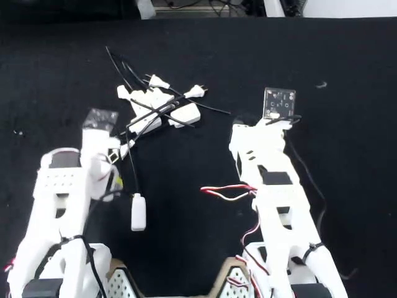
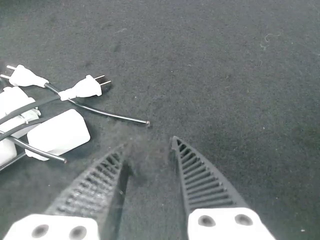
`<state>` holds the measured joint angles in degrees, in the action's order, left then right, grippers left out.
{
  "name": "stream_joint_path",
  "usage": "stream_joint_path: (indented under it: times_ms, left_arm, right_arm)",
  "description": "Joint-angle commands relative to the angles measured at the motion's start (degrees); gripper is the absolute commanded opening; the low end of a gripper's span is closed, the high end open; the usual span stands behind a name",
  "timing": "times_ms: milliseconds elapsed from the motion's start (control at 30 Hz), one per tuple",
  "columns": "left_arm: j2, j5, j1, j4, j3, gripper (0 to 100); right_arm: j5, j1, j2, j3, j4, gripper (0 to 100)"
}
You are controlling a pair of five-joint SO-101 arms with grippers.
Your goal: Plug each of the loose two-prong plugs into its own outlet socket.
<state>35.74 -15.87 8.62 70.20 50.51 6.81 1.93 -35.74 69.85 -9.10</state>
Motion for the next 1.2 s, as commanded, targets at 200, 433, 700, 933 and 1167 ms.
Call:
stream_joint_path:
  times_ms: [200, 433, 700, 933, 1167]
  left_arm:
    - [1.32, 5.27, -18.42, 14.86, -8.84, 20]
    - [0.88, 15.03, -23.6, 4.66, 0.4, 20]
    - [1.32, 14.59, -20.79, -5.01, 10.07, 20]
    - [1.32, 12.75, -7.43, -7.03, 10.07, 20]
    - [1.14, 4.04, 1.98, -9.67, 11.82, 20]
  right_arm:
    - [0.09, 0.7, -0.13, -1.19, 1.32, 11.8]
    - [0.09, 0.7, -0.13, -1.19, 1.32, 11.8]
    - [0.09, 0.7, -0.13, -1.19, 1.32, 11.8]
    - [0.09, 0.7, -0.13, -1.19, 1.32, 11.9]
    - [0.09, 0.7, -0.13, -1.19, 1.32, 11.9]
